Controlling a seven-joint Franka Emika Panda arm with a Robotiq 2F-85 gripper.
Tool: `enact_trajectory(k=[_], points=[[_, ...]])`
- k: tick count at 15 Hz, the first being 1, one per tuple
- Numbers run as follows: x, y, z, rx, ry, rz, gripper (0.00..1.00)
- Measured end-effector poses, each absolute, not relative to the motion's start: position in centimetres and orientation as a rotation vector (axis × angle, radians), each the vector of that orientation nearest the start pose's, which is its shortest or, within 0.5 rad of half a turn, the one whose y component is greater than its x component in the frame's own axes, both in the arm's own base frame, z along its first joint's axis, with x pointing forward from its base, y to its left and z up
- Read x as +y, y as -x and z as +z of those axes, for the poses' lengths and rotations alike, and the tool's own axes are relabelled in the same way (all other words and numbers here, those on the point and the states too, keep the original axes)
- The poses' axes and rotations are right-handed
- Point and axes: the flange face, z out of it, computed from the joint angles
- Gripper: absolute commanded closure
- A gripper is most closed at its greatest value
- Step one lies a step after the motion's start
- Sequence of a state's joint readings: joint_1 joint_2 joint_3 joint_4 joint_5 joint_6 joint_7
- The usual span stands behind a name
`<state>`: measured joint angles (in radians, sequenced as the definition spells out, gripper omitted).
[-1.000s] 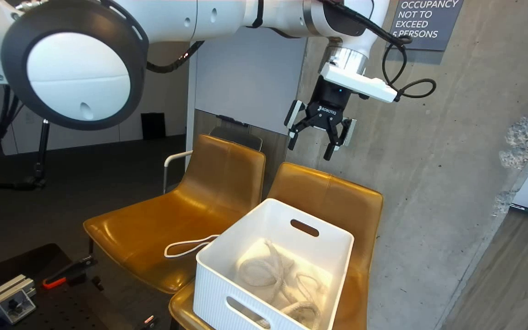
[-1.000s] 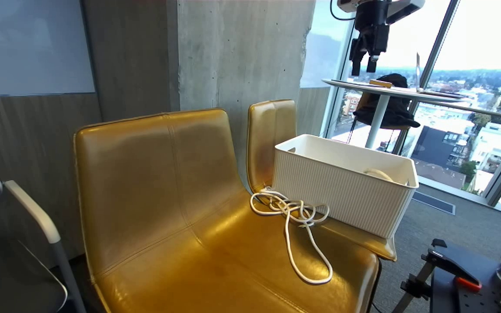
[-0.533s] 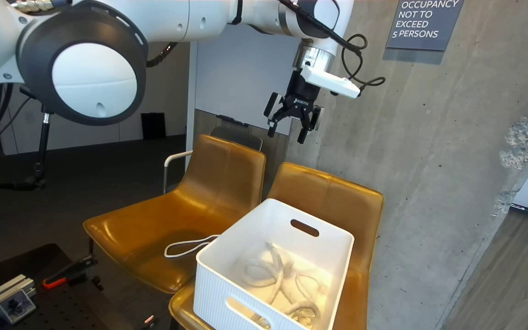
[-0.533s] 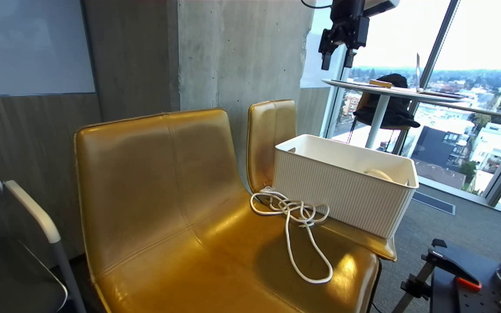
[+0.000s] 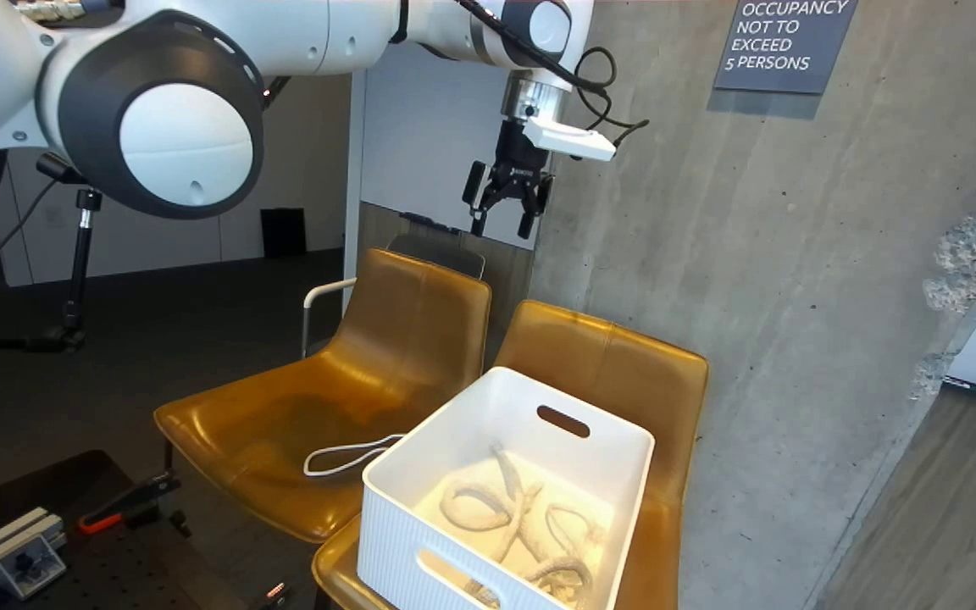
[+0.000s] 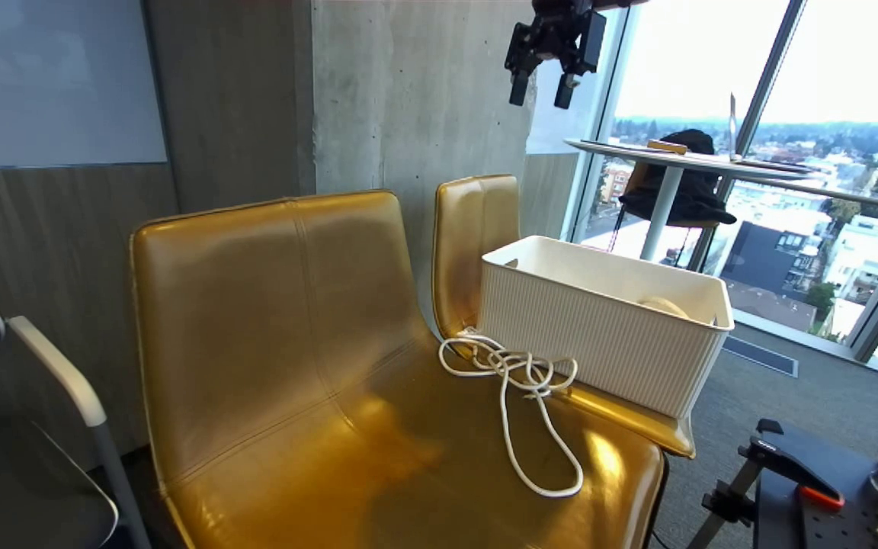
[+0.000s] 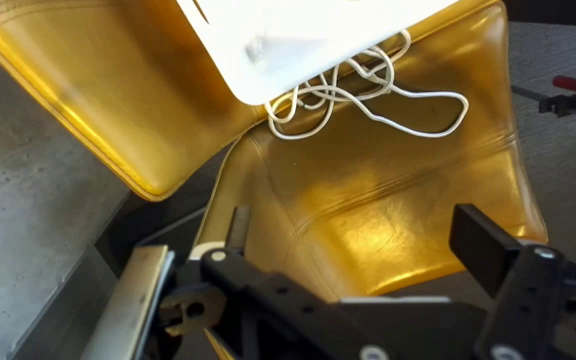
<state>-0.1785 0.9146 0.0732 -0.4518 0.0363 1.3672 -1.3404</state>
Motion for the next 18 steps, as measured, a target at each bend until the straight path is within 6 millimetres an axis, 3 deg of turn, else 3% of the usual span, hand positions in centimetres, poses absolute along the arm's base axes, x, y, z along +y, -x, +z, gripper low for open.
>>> enact_trajectory(k=[9, 15, 18], points=[[-1.3, -74.9, 51.4, -1.811, 2.483, -0.094, 0.0], [-1.7, -74.9, 51.1, -1.802, 2.487, -0.09, 0.0], [-0.6, -74.9, 51.2, -1.841, 2.463, -0.093, 0.0]])
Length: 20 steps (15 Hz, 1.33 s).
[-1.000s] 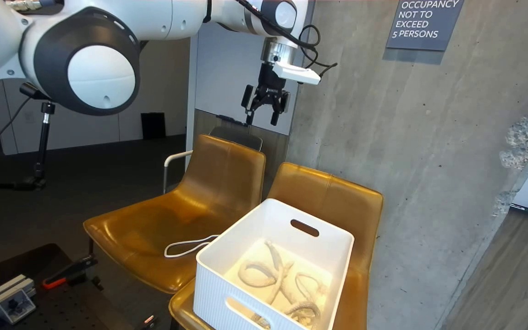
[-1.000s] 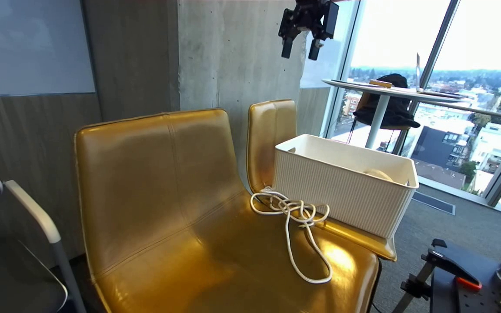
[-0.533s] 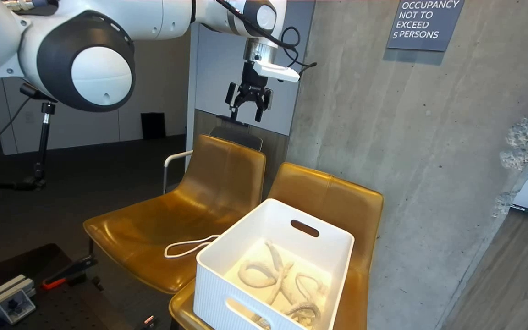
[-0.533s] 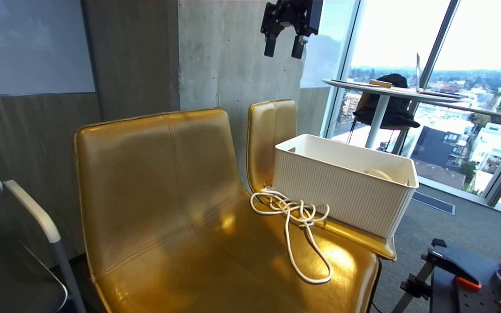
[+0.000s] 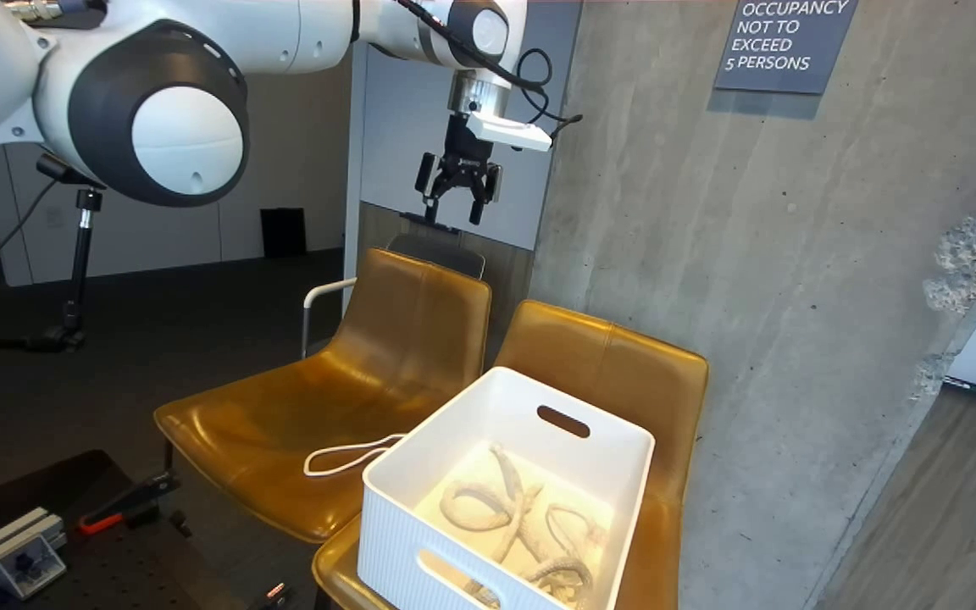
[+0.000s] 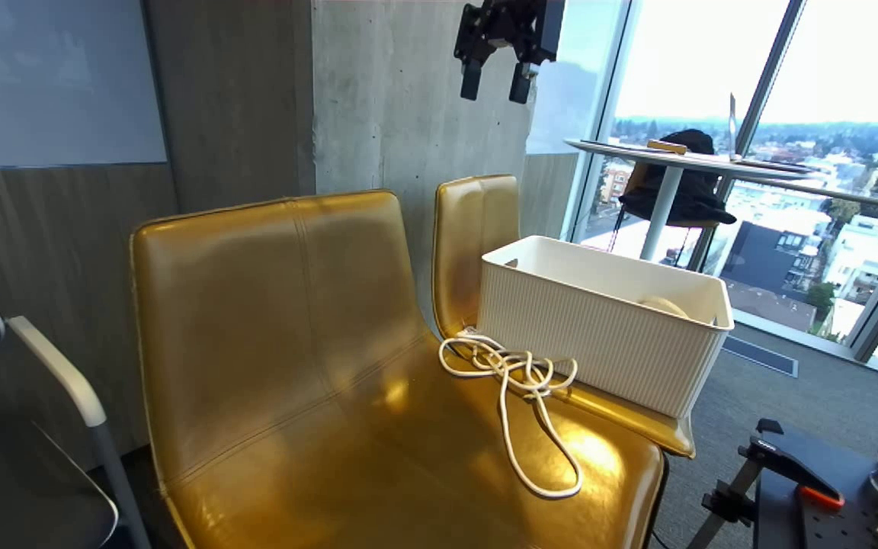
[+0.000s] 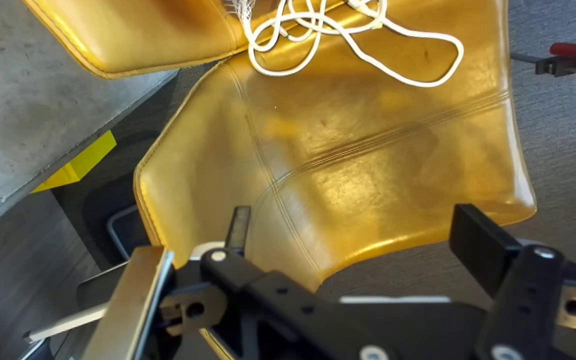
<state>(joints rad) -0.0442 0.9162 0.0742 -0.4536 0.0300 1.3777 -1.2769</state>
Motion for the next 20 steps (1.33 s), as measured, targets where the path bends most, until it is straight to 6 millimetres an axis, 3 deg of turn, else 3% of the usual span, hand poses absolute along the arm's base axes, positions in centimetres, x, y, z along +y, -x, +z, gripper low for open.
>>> enact_trajectory(k=[3, 6, 9, 12, 20], points=[[1.4, -75.5, 48.9, -1.918, 2.397, -0.056, 0.0], [2.2, -76.7, 43.0, -1.97, 2.341, 0.054, 0.0], [1.4, -77.5, 36.4, -1.992, 2.322, 0.199, 0.0], [0.1, -78.2, 31.5, -2.035, 2.338, 0.288, 0.0], [-1.0, -79.9, 23.7, -2.182, 2.4, 0.331, 0.0]])
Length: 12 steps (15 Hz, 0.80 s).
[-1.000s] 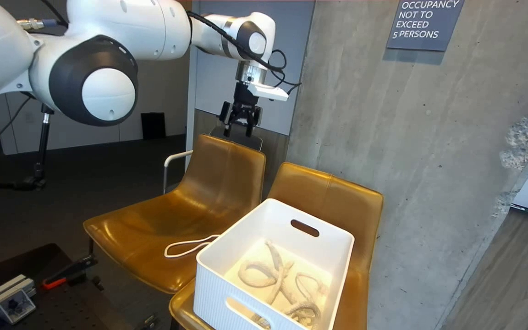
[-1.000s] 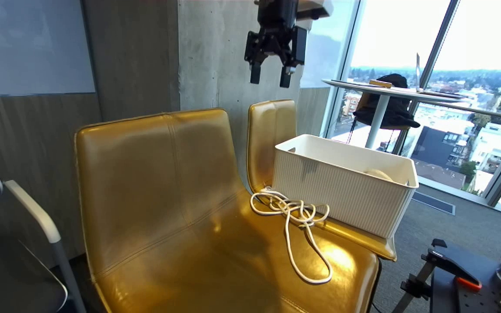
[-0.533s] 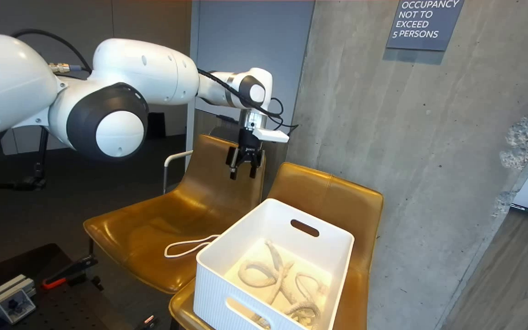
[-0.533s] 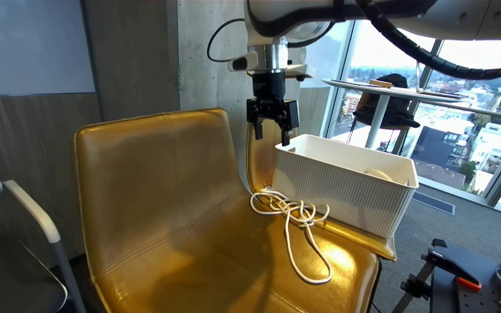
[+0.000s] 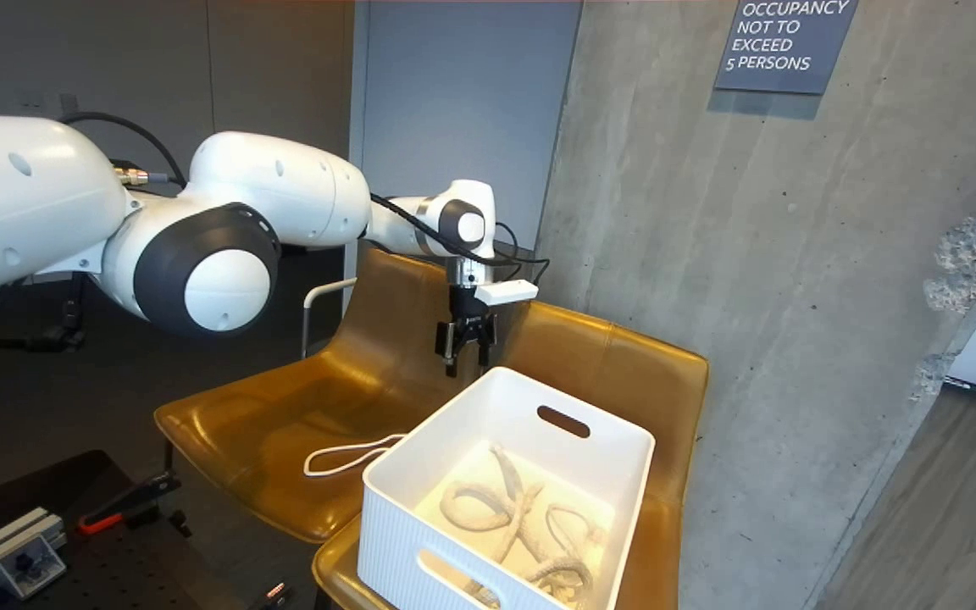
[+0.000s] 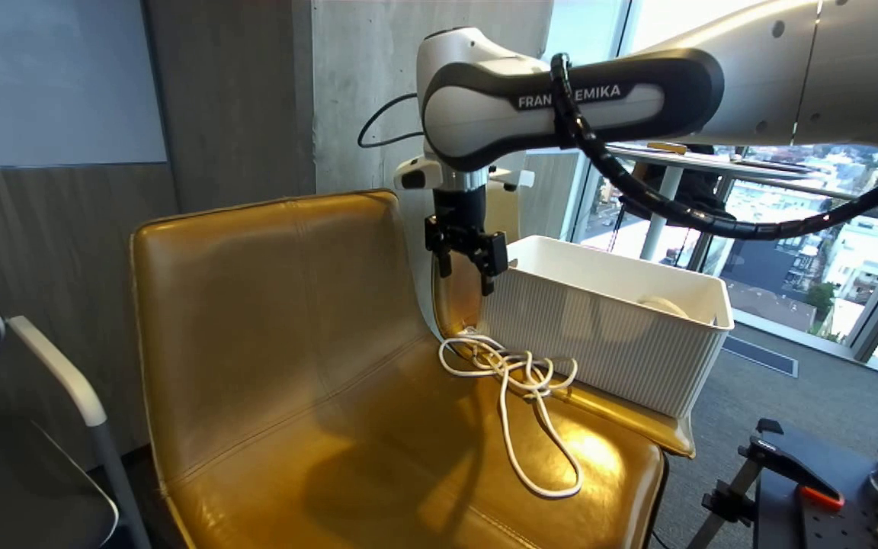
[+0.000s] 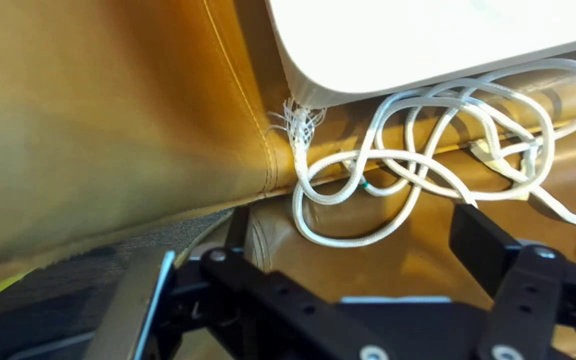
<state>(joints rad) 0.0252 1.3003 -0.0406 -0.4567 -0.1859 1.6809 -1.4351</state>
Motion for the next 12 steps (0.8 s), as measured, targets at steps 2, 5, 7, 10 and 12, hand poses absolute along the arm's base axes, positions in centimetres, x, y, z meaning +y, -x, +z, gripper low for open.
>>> enact_trajectory(k=[2, 5, 7, 10, 12], points=[[-1.5, -79.9, 21.9, -2.19, 2.406, 0.356, 0.0], [-1.9, -79.6, 19.7, -2.186, 2.398, 0.398, 0.0], [-2.0, -79.4, 18.6, -2.178, 2.392, 0.419, 0.0], [-2.1, -79.2, 17.1, -2.165, 2.387, 0.443, 0.0], [-2.2, -79.0, 16.3, -2.161, 2.379, 0.456, 0.0]])
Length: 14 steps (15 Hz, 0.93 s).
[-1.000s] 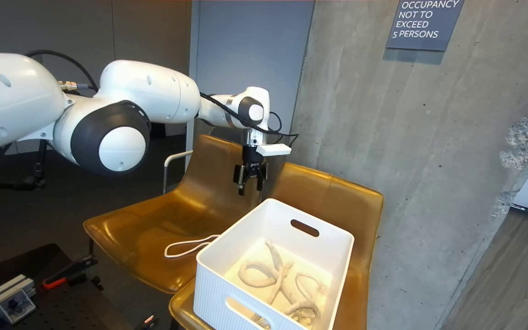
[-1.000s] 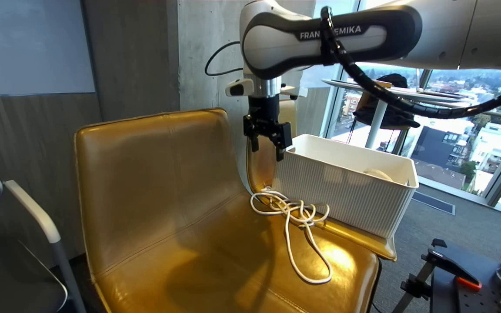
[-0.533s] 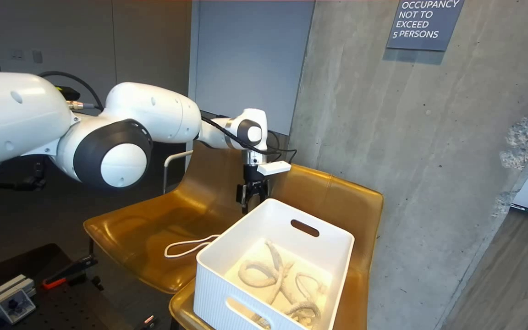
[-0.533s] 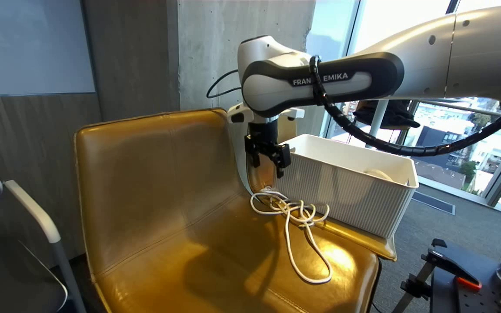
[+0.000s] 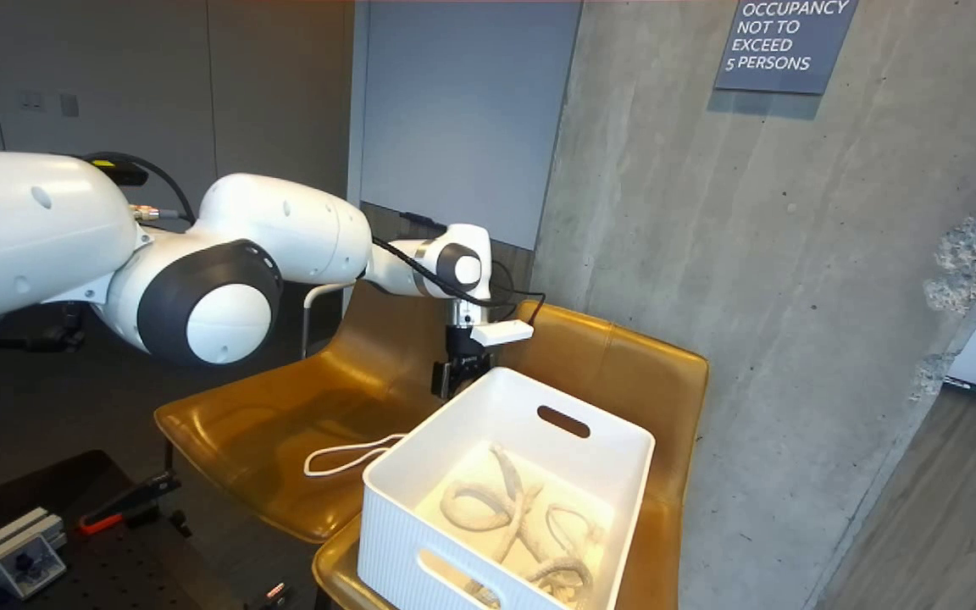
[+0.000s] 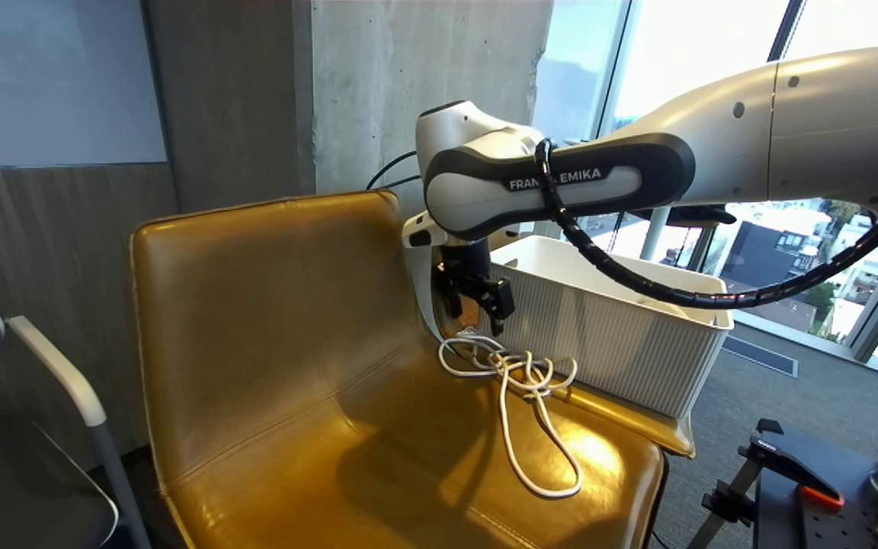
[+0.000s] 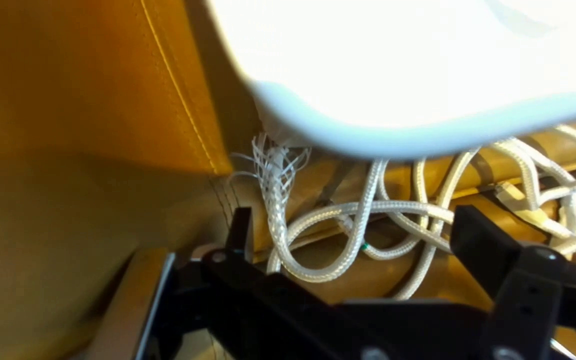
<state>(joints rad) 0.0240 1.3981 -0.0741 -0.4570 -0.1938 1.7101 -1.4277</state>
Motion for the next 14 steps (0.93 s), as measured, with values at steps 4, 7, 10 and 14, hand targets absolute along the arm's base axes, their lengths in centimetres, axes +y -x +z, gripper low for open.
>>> enact_trajectory(k=[4, 7, 10, 14], points=[[-2.2, -78.8, 15.3, -2.151, 2.376, 0.469, 0.0], [-2.3, -78.7, 15.1, -2.14, 2.385, 0.471, 0.0], [-2.3, -78.6, 14.9, -2.109, 2.404, 0.484, 0.0], [-2.5, -77.7, 14.1, -2.019, 2.415, 0.561, 0.0]])
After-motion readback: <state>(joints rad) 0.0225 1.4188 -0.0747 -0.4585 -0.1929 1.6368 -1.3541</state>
